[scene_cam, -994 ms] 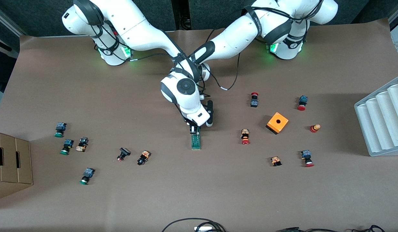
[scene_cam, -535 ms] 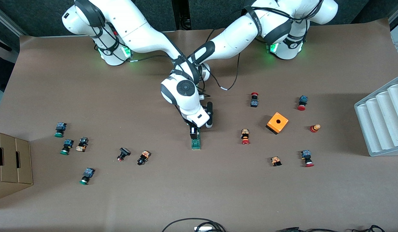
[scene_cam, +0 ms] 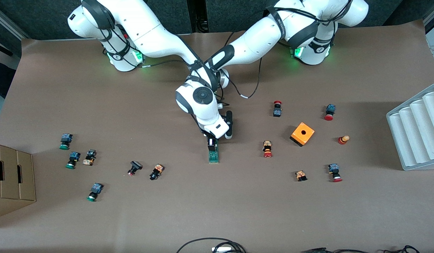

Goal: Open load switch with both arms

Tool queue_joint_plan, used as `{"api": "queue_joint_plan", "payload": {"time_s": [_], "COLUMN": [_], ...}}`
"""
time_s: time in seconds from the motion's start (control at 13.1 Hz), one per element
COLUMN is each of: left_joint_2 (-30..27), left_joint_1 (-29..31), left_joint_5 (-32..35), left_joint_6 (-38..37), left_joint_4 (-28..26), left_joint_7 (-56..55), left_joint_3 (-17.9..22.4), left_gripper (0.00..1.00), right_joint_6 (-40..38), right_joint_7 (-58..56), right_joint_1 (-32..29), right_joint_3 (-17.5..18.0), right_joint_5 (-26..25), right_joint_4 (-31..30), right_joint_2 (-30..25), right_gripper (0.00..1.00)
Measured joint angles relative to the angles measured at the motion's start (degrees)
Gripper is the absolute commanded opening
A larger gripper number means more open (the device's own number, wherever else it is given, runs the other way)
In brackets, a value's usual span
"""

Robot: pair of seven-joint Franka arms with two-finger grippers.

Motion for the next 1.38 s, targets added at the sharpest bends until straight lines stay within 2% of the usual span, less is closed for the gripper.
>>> {"api": "queue_joint_plan", "payload": {"time_s": [0.15, 0.23, 0.31, 0.38, 0.46, 1.38], "left_joint_2": [0.00, 0.00, 0.00, 0.00, 0.00, 0.00], "left_joint_1": [0.00, 0.00, 0.00, 0.00, 0.00, 0.00], "left_joint_5": [0.00, 0.00, 0.00, 0.00, 0.00, 0.00], "left_joint_6": [0.00, 0.00, 0.00, 0.00, 0.00, 0.00], "left_joint_4": [0.00, 0.00, 0.00, 0.00, 0.00, 0.00], "left_joint_7": [0.00, 0.00, 0.00, 0.00, 0.00, 0.00], "left_joint_3": [0.00, 0.00, 0.00, 0.00, 0.00, 0.00], "left_gripper": [0.28, 0.28, 0.28, 0.28, 0.28, 0.29], "right_joint_6": [0.00, 0.00, 0.00, -0.04, -0.20, -7.67], "right_joint_7": [0.00, 0.00, 0.00, 0.00, 0.01, 0.84], "right_joint_1": [0.01, 0.01, 0.02, 0.02, 0.01, -2.41], "right_joint_3": [0.06, 0.09, 0.09, 0.08, 0.06, -0.50], "right_joint_5": [0.00, 0.00, 0.00, 0.00, 0.00, 0.00], "right_joint_4": [0.00, 0.00, 0.04, 0.08, 0.08, 0.17], "right_joint_2": [-0.15, -0.30, -0.51, -0.76, -1.06, -8.08], "right_gripper": [0.49, 0.57, 0.72, 0.81, 1.00, 1.00]}}
